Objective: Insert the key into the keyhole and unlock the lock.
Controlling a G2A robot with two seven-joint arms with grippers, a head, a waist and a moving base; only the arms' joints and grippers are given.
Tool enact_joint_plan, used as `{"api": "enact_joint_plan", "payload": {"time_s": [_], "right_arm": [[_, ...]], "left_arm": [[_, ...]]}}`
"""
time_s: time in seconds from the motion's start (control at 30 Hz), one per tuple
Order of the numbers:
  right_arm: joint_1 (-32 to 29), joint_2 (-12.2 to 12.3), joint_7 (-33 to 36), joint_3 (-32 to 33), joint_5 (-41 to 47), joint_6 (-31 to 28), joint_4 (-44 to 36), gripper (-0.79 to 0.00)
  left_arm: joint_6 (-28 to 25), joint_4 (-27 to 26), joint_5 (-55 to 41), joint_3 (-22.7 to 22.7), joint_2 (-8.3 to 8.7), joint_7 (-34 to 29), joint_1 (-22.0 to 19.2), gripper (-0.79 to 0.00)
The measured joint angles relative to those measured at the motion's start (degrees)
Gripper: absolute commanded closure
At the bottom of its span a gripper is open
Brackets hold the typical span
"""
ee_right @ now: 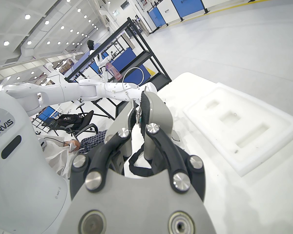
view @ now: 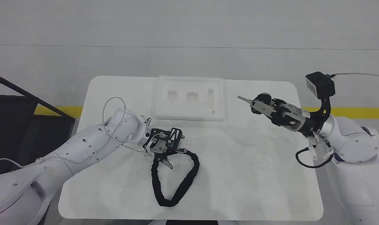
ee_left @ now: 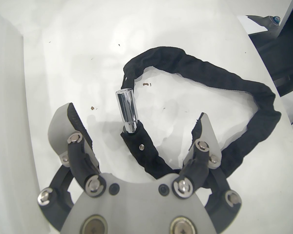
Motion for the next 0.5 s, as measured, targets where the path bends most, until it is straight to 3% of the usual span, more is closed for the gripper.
{"api": "enact_joint_plan", "payload": {"time_s": [0.5], "right_arm": [[0.00,0.00,0.00,0.00,0.00,0.00,0.00,0.000]], "left_arm": [[0.48,-0.18,-0.46,-0.21,0.01,0.09,0.43,-0.785]]}}
